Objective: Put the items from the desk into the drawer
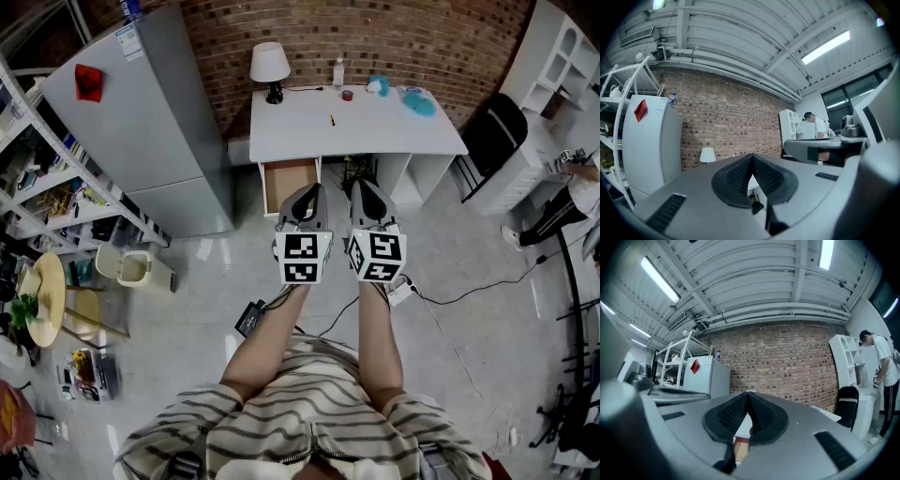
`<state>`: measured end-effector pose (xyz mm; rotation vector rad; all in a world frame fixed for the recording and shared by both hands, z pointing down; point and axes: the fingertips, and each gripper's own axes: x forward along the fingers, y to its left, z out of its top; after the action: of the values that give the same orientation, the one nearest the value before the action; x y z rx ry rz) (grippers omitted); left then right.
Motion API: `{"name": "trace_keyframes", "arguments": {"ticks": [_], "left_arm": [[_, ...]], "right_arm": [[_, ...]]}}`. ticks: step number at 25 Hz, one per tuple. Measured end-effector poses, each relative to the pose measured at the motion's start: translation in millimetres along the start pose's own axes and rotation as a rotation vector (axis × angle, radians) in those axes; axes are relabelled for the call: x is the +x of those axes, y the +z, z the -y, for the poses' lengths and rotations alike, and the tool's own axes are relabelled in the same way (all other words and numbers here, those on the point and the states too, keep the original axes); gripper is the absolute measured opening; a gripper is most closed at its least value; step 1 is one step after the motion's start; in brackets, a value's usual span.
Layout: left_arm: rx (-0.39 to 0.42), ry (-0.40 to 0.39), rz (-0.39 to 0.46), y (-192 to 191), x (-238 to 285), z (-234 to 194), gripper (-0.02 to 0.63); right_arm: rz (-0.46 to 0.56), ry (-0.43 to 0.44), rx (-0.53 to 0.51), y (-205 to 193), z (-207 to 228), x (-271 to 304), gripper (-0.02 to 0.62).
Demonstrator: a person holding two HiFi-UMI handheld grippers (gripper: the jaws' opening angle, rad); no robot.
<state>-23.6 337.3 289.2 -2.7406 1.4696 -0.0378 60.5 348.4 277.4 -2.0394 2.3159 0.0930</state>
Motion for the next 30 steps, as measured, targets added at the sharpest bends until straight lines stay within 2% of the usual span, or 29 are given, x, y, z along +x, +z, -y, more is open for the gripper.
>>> {"name": "trace_keyframes", "arguments": {"ticks": [14, 20, 30], "left_arm": [[-0.001, 0.004, -0.023, -4, 4, 16, 0.005], [-0.02, 0.017, -0.035, -12, 15, 32, 0.005], [-0.014, 0.088, -0.057, -17, 26, 65, 0.005]], "right_arm": [[-0.019, 0.005, 0.015, -5, 13, -7, 0.011], [-0.041, 0.03, 0.055, -11, 34, -9, 0.011], [-0.053, 0.066, 0.06, -21, 78, -22, 0.011]]}}
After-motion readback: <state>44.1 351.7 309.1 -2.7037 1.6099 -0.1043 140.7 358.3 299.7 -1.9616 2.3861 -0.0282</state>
